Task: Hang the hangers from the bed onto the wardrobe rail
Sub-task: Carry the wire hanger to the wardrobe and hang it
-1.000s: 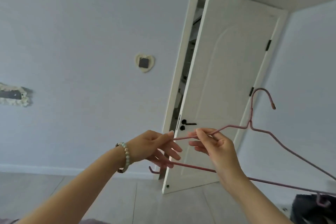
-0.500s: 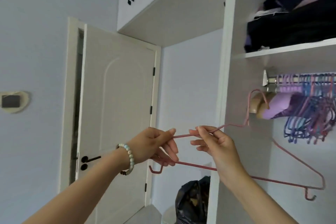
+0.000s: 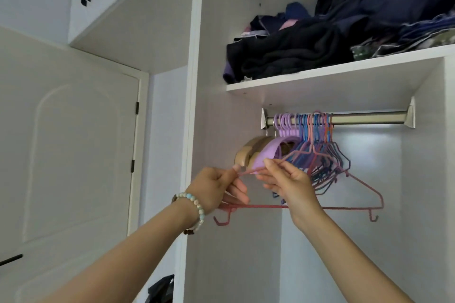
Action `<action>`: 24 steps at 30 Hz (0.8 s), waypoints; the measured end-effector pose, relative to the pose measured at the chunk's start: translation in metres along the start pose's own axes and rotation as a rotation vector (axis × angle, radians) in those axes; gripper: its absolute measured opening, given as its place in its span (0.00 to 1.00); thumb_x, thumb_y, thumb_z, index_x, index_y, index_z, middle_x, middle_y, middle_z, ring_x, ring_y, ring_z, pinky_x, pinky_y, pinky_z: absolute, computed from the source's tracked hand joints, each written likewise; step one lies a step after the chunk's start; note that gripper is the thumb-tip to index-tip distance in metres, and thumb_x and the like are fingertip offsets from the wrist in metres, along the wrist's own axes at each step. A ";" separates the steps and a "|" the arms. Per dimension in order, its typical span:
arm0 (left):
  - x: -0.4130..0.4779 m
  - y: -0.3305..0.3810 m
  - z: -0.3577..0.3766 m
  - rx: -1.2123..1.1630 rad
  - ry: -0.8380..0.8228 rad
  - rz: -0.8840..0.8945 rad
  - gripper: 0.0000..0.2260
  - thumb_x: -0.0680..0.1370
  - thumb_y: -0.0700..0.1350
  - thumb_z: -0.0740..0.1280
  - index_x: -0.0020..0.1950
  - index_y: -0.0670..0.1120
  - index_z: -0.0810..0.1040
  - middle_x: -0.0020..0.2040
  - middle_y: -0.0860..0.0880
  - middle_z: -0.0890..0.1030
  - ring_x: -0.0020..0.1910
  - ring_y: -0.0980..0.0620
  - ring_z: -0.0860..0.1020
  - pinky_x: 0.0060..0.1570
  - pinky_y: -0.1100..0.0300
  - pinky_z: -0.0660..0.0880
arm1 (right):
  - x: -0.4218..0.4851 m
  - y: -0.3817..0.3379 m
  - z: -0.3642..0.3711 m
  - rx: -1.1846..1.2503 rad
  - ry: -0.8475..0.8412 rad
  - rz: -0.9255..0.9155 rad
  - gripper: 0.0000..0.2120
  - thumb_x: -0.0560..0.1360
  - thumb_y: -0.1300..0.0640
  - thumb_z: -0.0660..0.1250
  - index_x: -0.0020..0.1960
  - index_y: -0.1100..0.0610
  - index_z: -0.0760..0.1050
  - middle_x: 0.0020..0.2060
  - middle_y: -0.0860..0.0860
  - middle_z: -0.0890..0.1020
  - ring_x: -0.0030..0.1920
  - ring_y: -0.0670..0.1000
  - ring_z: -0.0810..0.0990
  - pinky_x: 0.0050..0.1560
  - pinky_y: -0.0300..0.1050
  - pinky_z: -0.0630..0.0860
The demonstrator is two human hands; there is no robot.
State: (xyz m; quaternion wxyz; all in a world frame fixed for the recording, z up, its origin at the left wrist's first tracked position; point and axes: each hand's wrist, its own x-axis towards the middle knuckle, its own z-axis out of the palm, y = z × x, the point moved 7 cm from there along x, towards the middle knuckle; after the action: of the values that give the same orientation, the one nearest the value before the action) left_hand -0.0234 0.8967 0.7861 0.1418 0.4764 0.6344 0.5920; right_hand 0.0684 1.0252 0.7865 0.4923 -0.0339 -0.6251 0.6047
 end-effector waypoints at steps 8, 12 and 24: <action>0.062 0.014 0.094 -0.186 0.091 0.076 0.20 0.82 0.48 0.55 0.33 0.43 0.75 0.24 0.48 0.79 0.24 0.55 0.78 0.24 0.66 0.74 | 0.048 -0.002 -0.076 -0.012 0.126 -0.019 0.15 0.72 0.58 0.72 0.55 0.61 0.73 0.43 0.54 0.85 0.40 0.47 0.85 0.47 0.45 0.80; 0.091 0.017 0.130 -0.231 0.095 0.108 0.20 0.82 0.46 0.54 0.35 0.41 0.76 0.23 0.52 0.79 0.22 0.59 0.77 0.24 0.68 0.74 | 0.069 -0.006 -0.113 -0.058 0.218 -0.055 0.17 0.72 0.59 0.72 0.58 0.60 0.72 0.40 0.51 0.85 0.41 0.48 0.84 0.44 0.43 0.81; 0.138 0.005 0.189 -0.136 -0.164 -0.031 0.18 0.83 0.47 0.50 0.68 0.44 0.70 0.60 0.42 0.78 0.49 0.50 0.79 0.40 0.67 0.78 | 0.118 0.004 -0.170 -0.243 0.279 -0.034 0.09 0.77 0.56 0.65 0.57 0.55 0.77 0.39 0.49 0.83 0.35 0.42 0.81 0.36 0.34 0.78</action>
State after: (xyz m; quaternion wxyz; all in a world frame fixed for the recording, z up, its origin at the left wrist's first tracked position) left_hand 0.0494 1.1191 0.7952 0.2342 0.5027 0.5862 0.5907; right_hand 0.1173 1.2243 0.8142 0.5768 -0.1662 -0.6197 0.5056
